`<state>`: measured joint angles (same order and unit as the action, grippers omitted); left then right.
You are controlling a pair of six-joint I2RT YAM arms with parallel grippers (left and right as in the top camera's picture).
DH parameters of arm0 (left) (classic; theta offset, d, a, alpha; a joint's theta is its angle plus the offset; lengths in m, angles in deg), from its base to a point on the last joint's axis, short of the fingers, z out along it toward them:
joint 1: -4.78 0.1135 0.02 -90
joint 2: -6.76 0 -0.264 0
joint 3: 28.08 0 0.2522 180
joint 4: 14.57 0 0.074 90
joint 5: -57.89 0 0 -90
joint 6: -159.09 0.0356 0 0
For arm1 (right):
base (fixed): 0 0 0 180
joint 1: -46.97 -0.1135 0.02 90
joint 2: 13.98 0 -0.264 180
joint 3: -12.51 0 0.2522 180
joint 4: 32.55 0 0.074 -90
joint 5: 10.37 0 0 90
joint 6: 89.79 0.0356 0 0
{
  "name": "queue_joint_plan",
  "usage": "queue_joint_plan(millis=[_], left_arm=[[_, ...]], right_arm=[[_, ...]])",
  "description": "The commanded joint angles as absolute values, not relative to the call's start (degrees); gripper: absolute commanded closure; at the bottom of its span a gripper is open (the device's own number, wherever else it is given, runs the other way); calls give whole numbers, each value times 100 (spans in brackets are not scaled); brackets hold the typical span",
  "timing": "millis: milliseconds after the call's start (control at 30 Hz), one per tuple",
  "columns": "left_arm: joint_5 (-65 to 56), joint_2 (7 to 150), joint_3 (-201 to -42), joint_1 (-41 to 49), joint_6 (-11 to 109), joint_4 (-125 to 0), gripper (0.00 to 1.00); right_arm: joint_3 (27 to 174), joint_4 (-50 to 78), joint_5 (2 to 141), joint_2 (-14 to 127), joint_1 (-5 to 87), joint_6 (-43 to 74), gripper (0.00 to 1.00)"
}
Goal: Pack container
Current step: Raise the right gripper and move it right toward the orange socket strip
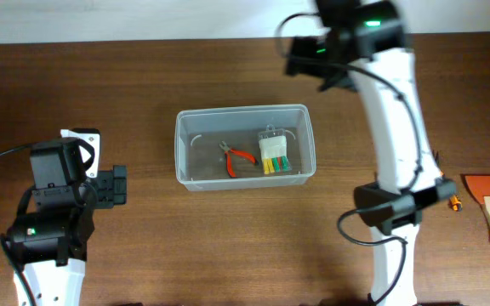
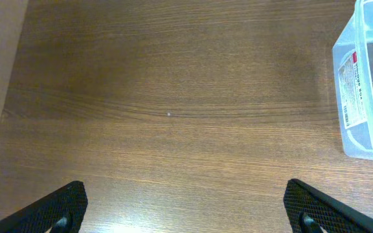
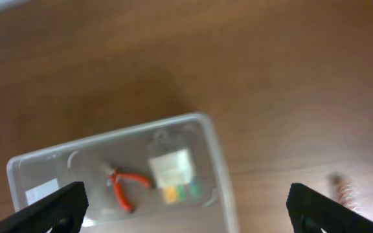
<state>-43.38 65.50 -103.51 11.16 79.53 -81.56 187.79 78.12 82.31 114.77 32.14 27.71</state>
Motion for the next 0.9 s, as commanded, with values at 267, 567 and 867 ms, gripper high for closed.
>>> queue_joint_plan(millis=[267, 567, 867], left_arm=[[-4395, 6567, -10451, 1144, 7902, -8156, 1], [-4395, 6567, -10451, 1144, 7902, -8156, 1], [-4395, 6567, -10451, 1144, 7902, -8154, 1]], right_arm=[[19072, 7855, 8312, 10500, 4444, 1027, 1], [18274, 7855, 8725, 10013, 5474, 616, 1], [16106, 7853, 8474, 9984, 6256, 262, 1]])
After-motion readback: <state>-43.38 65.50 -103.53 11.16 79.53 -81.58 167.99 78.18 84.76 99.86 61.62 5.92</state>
